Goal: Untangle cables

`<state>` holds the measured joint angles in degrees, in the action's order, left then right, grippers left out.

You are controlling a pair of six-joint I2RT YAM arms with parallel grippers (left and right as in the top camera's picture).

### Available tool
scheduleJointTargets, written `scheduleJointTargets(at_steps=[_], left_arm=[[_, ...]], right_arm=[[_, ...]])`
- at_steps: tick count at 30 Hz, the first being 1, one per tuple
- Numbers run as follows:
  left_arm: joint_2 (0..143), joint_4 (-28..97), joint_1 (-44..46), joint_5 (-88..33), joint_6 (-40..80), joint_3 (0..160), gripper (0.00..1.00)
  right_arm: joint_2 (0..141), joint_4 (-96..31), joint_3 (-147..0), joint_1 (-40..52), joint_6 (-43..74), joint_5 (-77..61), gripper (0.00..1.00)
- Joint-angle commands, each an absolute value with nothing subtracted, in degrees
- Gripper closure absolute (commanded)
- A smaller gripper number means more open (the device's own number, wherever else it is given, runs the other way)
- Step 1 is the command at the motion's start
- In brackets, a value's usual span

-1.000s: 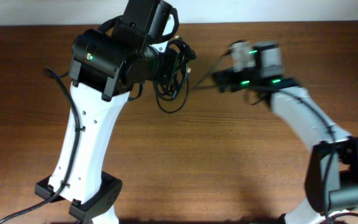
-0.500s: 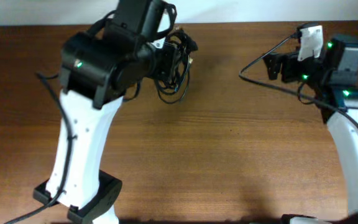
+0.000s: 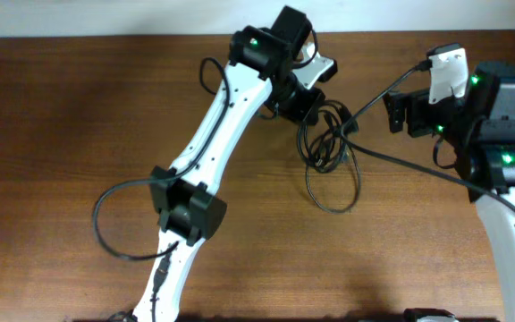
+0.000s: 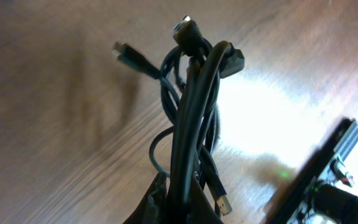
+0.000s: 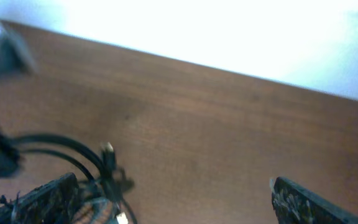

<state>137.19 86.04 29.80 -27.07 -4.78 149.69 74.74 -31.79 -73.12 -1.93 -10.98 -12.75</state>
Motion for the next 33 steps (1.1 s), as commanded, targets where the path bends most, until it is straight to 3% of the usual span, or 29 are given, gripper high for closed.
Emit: scheduleJointTargets(at_steps=[1,2,3,4,11,21,25,33], left_arm=[[137.64,85.82,26.76,-22.87,-5.23,150.36,1.0],[137.69,85.71,25.23,-16.64,-4.23,150.36,0.95],[137.69,85.8,24.34,-13.78,-2.87,150.36,0.2],[137.69,86.3,23.57,-11.79,-2.13,150.36,0.01],[137.56,88.38,22.61,-11.09,-2.02,152.14,0.01],[136.51,96.73,23.99,-9.98,-0.64,168.64,0.01],[134.3,96.73,24.23,-9.54,-0.62,168.86,0.01],[134.21,96.73,24.62,-8.95,-0.64,168.86,0.01]], right_arm=[[74.85,-33.15,-73.21,-1.93,-11.77,-10.68,0.02],[75.33,-33.69,-73.21,-1.87,-11.53,-10.7,0.01],[75.5,-33.93,-73.19,-1.87,-11.53,-10.94,0.02],[75.59,-34.15,-73.19,-1.87,-11.29,-10.94,0.01],[78.35,-37.65,-73.06,0.05,-10.48,-13.3,0.02],[101.34,-37.04,-70.65,13.21,-9.63,-11.4,0.01],[108.12,-35.99,-70.65,14.24,-9.34,-11.35,0.01],[108.88,-38.83,-69.63,14.17,-8.1,-7.86,0.0]])
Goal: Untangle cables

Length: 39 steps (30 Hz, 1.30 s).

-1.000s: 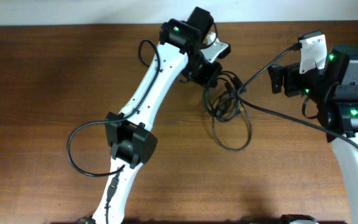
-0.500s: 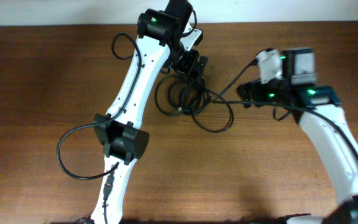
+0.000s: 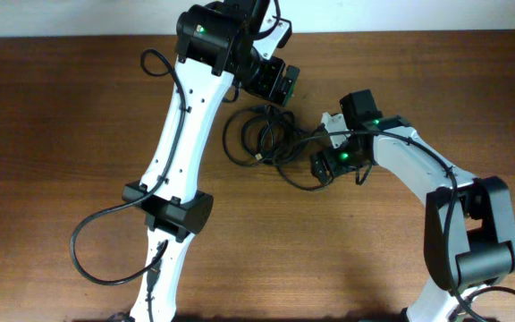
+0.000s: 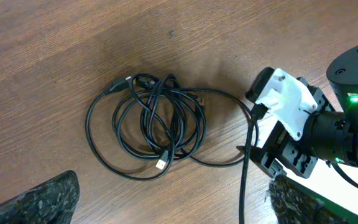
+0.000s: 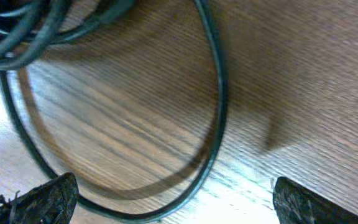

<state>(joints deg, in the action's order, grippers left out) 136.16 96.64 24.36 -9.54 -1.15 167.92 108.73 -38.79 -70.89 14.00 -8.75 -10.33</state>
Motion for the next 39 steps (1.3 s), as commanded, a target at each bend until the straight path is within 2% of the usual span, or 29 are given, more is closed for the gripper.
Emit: scheduleJointTargets(at_steps=[1,3,5,6,7,9,10,12,16,17,18,20,23,25,26,29,30,31,39], left_arm=[[134.21,96.73,24.69,-8.95,-0.64,168.86,0.01],[134.21,96.73,24.86,-8.95,-0.64,168.86,0.01],[134.21,96.73,24.99,-8.97,-0.64,168.86,0.01],[134.21,96.73,25.15,-8.95,-0.64,168.86,0.01],[134.21,96.73,25.26,-8.97,-0.64,168.86,0.01],[134.21,96.73,25.36,-8.95,-0.67,168.86,0.01],[134.21,96.73,25.47,-8.93,-0.67,168.86,0.01],[134.21,96.73,25.52,-8.93,-0.69,168.86,0.01],[134.21,96.73,25.52,-8.93,-0.86,168.86,0.01],[134.21,96.73,25.54,-8.95,-0.86,168.86,0.01],[134.21,96.73,25.52,-8.93,-0.86,168.86,0.01],[134.21,96.73,25.52,-8.93,-0.86,168.86,0.01],[134.21,96.73,25.52,-8.93,-0.86,168.86,0.01],[134.21,96.73,25.52,-8.93,-0.86,168.86,0.01],[134.21,96.73,25.52,-8.93,-0.86,168.86,0.01],[134.21,96.73,25.52,-8.93,-0.86,168.86,0.01],[134.21,96.73,25.52,-8.95,-0.86,168.86,0.01],[134.21,96.73,25.52,-8.93,-0.86,168.86,0.01],[134.21,96.73,25.52,-8.93,-0.86,168.86,0.01]], right_arm=[[108.88,-38.59,-68.97,14.17,-8.1,-7.86,0.0],[108.88,-37.6,-67.64,14.17,-8.05,-7.88,0.0],[108.88,-37.17,-66.89,14.17,-8.05,-7.88,0.07],[108.92,-37.19,-66.85,14.17,-8.08,-7.88,0.2],[108.92,-37.15,-66.85,14.17,-8.05,-7.9,0.47],[108.92,-37.15,-66.85,14.2,-8.05,-7.9,0.72],[108.92,-37.15,-66.85,14.2,-8.05,-7.9,0.77],[108.92,-37.12,-66.85,14.17,-8.05,-7.9,0.77],[109.25,-36.42,-66.54,14.2,-7.81,-7.9,0.96],[109.25,-35.48,-65.98,14.2,-6.98,-7.9,0.88],[109.25,-34.22,-64.99,14.2,-6.57,-8.36,0.51],[109.25,-32.16,-63.13,14.2,-6.57,-9.69,0.01],[109.25,-31.99,-62.89,14.2,-6.59,-9.85,0.01],[109.25,-31.83,-62.89,14.2,-6.57,-9.93,0.28],[109.25,-31.75,-62.89,14.26,-6.57,-10.5,0.53],[109.71,-31.53,-62.87,14.24,-6.55,-10.74,0.57],[110.28,-31.4,-62.87,14.24,-6.55,-10.74,0.84],[111.0,-31.24,-62.87,14.24,-6.44,-10.74,0.96],[119.22,-27.2,-62.54,14.24,-5.28,-13.13,0.96]])
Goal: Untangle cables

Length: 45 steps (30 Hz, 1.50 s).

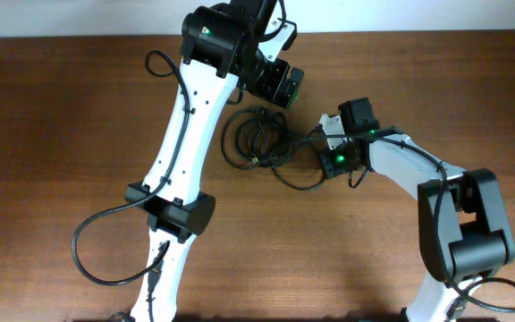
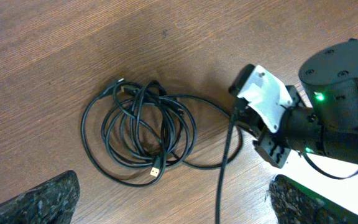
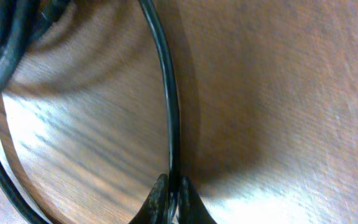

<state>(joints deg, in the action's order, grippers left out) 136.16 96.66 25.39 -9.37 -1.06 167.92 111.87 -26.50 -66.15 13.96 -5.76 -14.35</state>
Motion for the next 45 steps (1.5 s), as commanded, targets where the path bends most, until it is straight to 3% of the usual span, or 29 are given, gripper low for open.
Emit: scheduleJointTargets(at_steps=[1,15,19,23,24,25,26,29,36,45], left_arm=[[134.21,96.73,25.56,-8.93,-0.86,168.86,0.01],[134.21,96.73,26.68,-9.15,-0.86,168.86,0.01],[134.21,96.23,28.84,-6.11,-0.86,168.86,0.01],[134.21,96.14,29.98,-4.47,-0.86,168.86,0.01],[134.21,96.14,30.0,-4.47,-0.86,168.86,0.01],[134.21,96.16,30.0,-4.45,-0.86,168.86,0.01],[134.21,96.16,30.0,-4.45,-0.86,168.86,0.01],[134.21,96.12,30.0,-4.43,-0.89,168.86,0.01],[134.21,96.12,30.0,-4.45,-0.89,168.86,0.01],[134.21,96.16,30.0,-2.48,-0.86,168.86,0.01]], right_arm=[[118.74,-27.31,-62.87,14.24,-5.26,-13.13,0.96],[82.35,-47.27,-87.22,14.22,-5.5,-5.91,0.96],[78.54,-49.39,-87.72,14.22,-5.52,-5.26,0.96],[83.74,-50.15,-83.42,14.24,-4.95,-5.3,0.96],[85.6,-50.17,-82.19,14.24,-3.57,-5.32,0.68],[88.12,-50.5,-80.9,14.24,-1.58,-5.32,0.22],[90.17,-51.4,-80.25,14.24,-0.23,-5.32,0.06],[98.35,-55.16,-80.18,14.24,0.91,-6.94,0.01],[106.28,-49.23,-80.2,14.26,-1.89,-7.49,0.01],[115.15,-52.01,-80.18,14.31,0.99,-8.38,0.03]])
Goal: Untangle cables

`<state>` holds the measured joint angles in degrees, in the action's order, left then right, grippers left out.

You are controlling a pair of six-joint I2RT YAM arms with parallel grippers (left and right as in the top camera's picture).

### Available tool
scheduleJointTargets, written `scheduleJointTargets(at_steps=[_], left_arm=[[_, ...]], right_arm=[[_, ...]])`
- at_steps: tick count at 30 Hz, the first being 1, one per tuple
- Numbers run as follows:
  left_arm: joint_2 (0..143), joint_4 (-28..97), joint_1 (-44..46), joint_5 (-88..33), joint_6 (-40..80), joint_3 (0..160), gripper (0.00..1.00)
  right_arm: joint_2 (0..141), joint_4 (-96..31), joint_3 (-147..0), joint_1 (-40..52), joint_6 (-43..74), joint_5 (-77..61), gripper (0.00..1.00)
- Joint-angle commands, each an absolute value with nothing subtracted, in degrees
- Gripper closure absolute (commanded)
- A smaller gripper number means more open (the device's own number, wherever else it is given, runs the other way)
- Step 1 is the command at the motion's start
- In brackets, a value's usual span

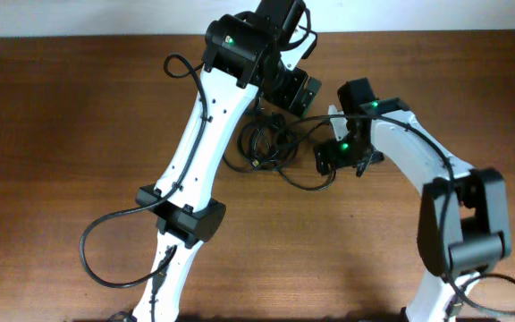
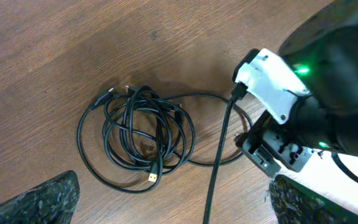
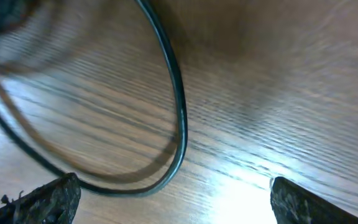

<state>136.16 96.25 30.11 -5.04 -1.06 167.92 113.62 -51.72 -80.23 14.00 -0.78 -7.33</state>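
Note:
A tangled bundle of black cables lies on the wooden table, also in the left wrist view, with a gold plug end at its near side. One loop trails out to the right and shows close up in the right wrist view. My left gripper hovers open above the bundle, holding nothing. My right gripper is open low over that loop, its fingers wide apart either side.
The right arm's wrist with its white camera mount and its own black lead sits just right of the bundle. The left arm stretches across the table's middle. The table's back edge runs along the top.
My right gripper was shut on the trailing loop; now it is open and the loop lies on the wood between its fingers. The left wrist has shifted slightly to the right.
At first my left gripper was shut on the whole bundle, and the right was open off to the right. Then the bundle lay on the table, both grippers open. The right then shut on the loop, and now stands open.

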Motion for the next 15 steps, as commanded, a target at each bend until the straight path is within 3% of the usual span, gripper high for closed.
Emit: scheduleJointTargets(at_steps=[1,13,14,15], left_arm=[[134.21,96.16,30.0,-1.83,-0.86,168.86,0.01],[134.21,96.73,30.0,-1.78,-0.89,168.86,0.01],[134.21,96.73,30.0,-1.63,-0.89,168.86,0.01],[134.21,96.73,29.95,-1.63,-0.89,168.86,0.01]], right_arm=[[115.68,-52.14,-80.16,14.5,0.99,-8.58,0.03],[123.98,-50.13,-80.14,19.07,2.48,-8.36,0.03],[124.55,-50.06,-80.14,19.31,2.48,-8.36,0.06],[125.14,-49.87,-80.14,19.55,2.44,-8.34,0.21]])
